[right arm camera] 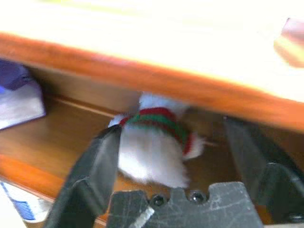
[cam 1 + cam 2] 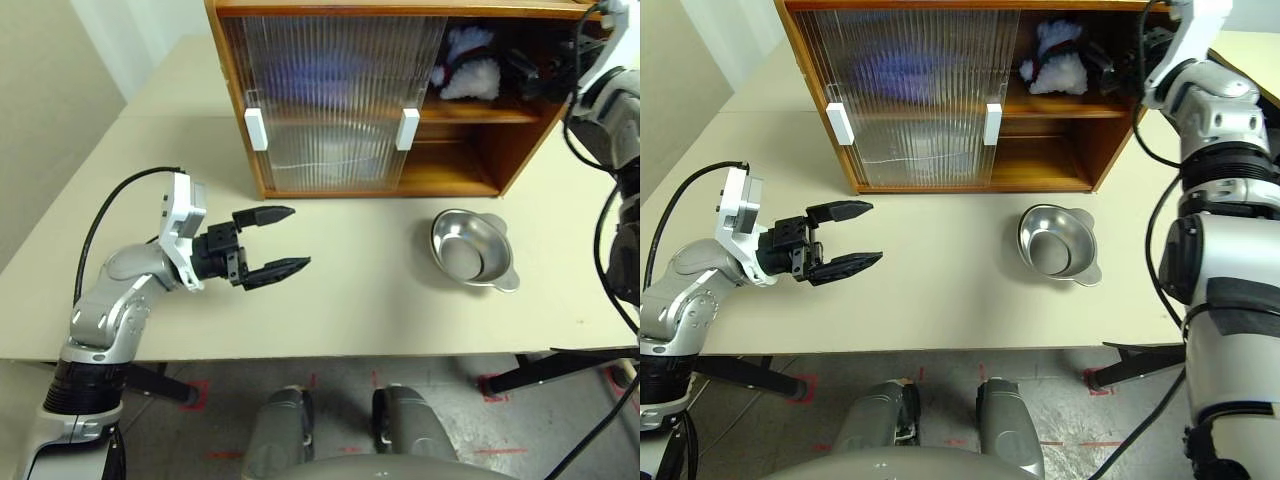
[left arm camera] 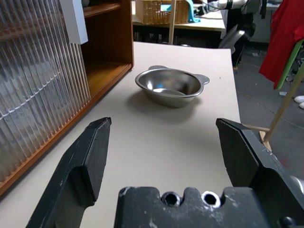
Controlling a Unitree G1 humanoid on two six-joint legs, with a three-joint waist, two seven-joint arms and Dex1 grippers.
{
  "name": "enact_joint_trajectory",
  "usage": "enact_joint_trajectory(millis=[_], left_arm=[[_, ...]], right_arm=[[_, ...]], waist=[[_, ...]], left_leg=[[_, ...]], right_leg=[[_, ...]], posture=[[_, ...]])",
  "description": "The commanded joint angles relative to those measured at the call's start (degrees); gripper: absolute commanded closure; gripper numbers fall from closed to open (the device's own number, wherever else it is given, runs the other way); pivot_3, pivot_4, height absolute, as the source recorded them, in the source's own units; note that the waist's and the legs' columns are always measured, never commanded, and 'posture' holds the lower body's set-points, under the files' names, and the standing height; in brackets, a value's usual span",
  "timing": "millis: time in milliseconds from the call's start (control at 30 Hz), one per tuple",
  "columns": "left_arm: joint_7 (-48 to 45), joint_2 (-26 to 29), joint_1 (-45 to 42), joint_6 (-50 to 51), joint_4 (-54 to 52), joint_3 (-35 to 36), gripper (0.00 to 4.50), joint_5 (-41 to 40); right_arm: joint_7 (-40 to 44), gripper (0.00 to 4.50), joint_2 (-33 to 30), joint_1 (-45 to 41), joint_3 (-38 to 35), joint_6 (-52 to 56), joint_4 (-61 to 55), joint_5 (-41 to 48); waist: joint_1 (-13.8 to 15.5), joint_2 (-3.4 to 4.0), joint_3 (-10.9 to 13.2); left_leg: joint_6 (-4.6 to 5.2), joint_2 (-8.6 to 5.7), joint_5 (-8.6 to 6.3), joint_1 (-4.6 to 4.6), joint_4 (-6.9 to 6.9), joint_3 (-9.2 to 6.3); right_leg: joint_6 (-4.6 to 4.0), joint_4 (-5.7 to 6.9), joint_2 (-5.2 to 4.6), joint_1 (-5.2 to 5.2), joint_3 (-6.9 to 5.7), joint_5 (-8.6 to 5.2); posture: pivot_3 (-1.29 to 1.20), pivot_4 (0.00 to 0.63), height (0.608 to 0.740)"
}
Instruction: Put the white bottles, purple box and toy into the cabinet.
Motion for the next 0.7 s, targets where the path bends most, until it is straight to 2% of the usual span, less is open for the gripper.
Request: enact_joint_trajectory(millis=[33, 167, 267, 333, 367, 400, 467, 600, 700], left_arm=[[-1.02, -0.17, -0.94, -0.46, 0.70, -1.06, 0.00, 0.83], [-1.90, 0.34, -1.36, -0.58, 1.51, -0.73, 0.00, 0.71], [-2.16, 0.60, -1.34, -0.42, 1.58, -0.32, 0.00, 0.41], [-2.24, 0.59, -0.95, 0.02, 1.17, -0.27, 0.00, 0.11], [-2.26, 0.53, -0.82, 0.18, 1.01, -0.28, 0.00, 0.03], [-2.26, 0.35, -0.78, 0.31, 0.97, -0.52, 0.00, 0.05], [-2.29, 0.01, -1.01, 0.55, 0.99, -1.14, 0.00, 0.16], [-1.95, -0.20, -1.99, 1.30, 0.67, -1.57, 0.00, 0.05], [-2.02, 0.28, -2.76, 1.99, 0.58, -1.24, 0.00, -0.36]], right_arm=[[6.16, 0.02, -4.25, 1.39, -2.09, 5.34, -4.99, 2.37], [19.38, 0.02, -7.98, 13.17, -3.95, 21.53, -19.74, 10.54], [25.07, 0.02, -12.92, 29.48, -5.25, 37.01, -36.30, 17.27], [23.25, 0.02, -13.66, 37.57, -9.45, 45.75, -42.95, 21.78], [22.11, 0.02, -13.52, 39.87, -11.07, 48.27, -45.10, 23.20], [20.47, 0.02, -12.86, 42.41, -13.05, 51.15, -47.16, 24.78], [17.06, 0.02, -11.21, 45.93, -16.44, 56.09, -50.39, 27.51], [12.24, 0.02, -8.52, 50.97, -22.12, 62.02, -54.87, 31.79], [10.54, 0.02, -6.76, 55.71, -25.22, 62.41, -53.85, 32.80]], waist=[[0.13, 0.07, 0.04], [1.24, -0.01, -0.01], [1.87, -0.06, -0.05], [2.22, 0.19, 0.09], [2.20, 0.40, 0.16], [2.11, 0.51, 0.23], [2.00, 0.58, 0.26], [1.99, 0.40, 0.29], [2.04, 0.34, 0.30]], left_leg=[[0.00, 0.00, 0.00, 0.00, 0.01, 0.00], [0.01, 0.02, 0.00, 0.00, 0.02, -0.06], [0.02, 0.03, -0.01, -0.01, 0.03, -0.21], [0.03, 0.02, -0.02, -0.04, 0.05, -0.20], [0.03, 0.02, -0.02, -0.04, 0.10, -0.17], [0.03, 0.02, -0.02, -0.03, 0.10, -0.12], [0.04, 0.02, -0.02, 0.05, 0.14, -0.02], [0.03, 0.10, -0.02, 0.16, 0.24, -0.07], [0.03, 0.09, -0.02, 0.15, 0.32, -0.08]], right_leg=[[0.00, 0.00, 0.00, 0.00, 0.00, 0.00], [0.00, -0.08, -0.01, 0.09, -0.09, -0.01], [-0.01, -0.11, -0.08, 0.20, -0.26, -0.06], [-0.05, -0.10, -0.15, 0.17, -0.28, -0.12], [-0.09, -0.07, -0.13, 0.15, -0.25, -0.15], [-0.54, -0.07, -0.12, 0.14, -0.19, -0.40], [-0.47, 0.00, -0.03, 0.15, -0.05, -0.51], [-0.40, 0.02, 0.11, 0.27, -0.10, -0.47], [-0.35, 0.01, 0.07, 0.33, -0.12, -0.43]], posture=[[0.06, 0.025, 0.740], [0.07, 0.038, 0.740], [0.06, 0.043, 0.740], [0.04, 0.052, 0.740], [0.04, 0.052, 0.740], [0.03, 0.056, 0.740], [0.03, 0.056, 0.740], [0.02, 0.054, 0.740], [0.01, 0.055, 0.740]])
